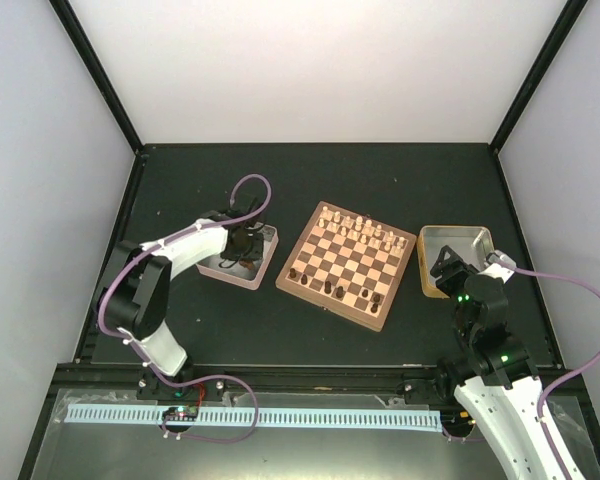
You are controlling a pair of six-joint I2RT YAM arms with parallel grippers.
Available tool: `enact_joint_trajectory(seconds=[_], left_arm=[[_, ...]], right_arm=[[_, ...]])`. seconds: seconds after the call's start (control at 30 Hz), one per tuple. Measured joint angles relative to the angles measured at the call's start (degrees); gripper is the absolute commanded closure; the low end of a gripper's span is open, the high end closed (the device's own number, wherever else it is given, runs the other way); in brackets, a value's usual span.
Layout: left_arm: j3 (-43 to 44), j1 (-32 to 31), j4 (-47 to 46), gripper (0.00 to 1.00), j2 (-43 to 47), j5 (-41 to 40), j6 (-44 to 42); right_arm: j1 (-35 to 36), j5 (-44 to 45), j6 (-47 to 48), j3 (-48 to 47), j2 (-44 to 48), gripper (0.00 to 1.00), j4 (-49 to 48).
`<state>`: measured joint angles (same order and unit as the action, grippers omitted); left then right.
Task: Set up the chess pieces on the board
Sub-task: Pick up the chess piece from the storage box.
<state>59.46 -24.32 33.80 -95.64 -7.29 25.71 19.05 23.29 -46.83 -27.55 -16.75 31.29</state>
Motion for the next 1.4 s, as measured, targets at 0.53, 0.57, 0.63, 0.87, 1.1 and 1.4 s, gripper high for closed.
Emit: enact_joint_trajectory(seconds=[0.53,0.57,0.63,0.87,1.1,1.4], left_arm=[[0.0,0.6,-0.4,0.89,-3.6,1.4,-0.1],[0.0,0.6,-0.5,0.9,-3.6,1.4,-0.1],[0.0,0.6,-0.5,0.9,-3.6,1.4,-0.2],[0.0,0.6,-0.8,0.9,0.1,1.4,-0.3],[0.0,0.6,-0.8,0.89,4.9,2.7,-0.5],[0.4,-1.4,-0.8,0.88,7.0,9.3,-2.4]], right_arm=[[0.0,0.0,0.0,0.0,-0.1,0.2,0.0],[0.0,0.0,0.0,0.0,-0.1,0.2,0.0],[0.0,0.0,0.0,0.0,-0.1,0.2,0.0],[0.0,0.0,0.0,0.0,-0.1,0.2,0.0],[0.0,0.0,0.0,0.0,-0.1,0.2,0.0],[0.0,-0.1,0.0,0.0,-0.1,0.2,0.0]])
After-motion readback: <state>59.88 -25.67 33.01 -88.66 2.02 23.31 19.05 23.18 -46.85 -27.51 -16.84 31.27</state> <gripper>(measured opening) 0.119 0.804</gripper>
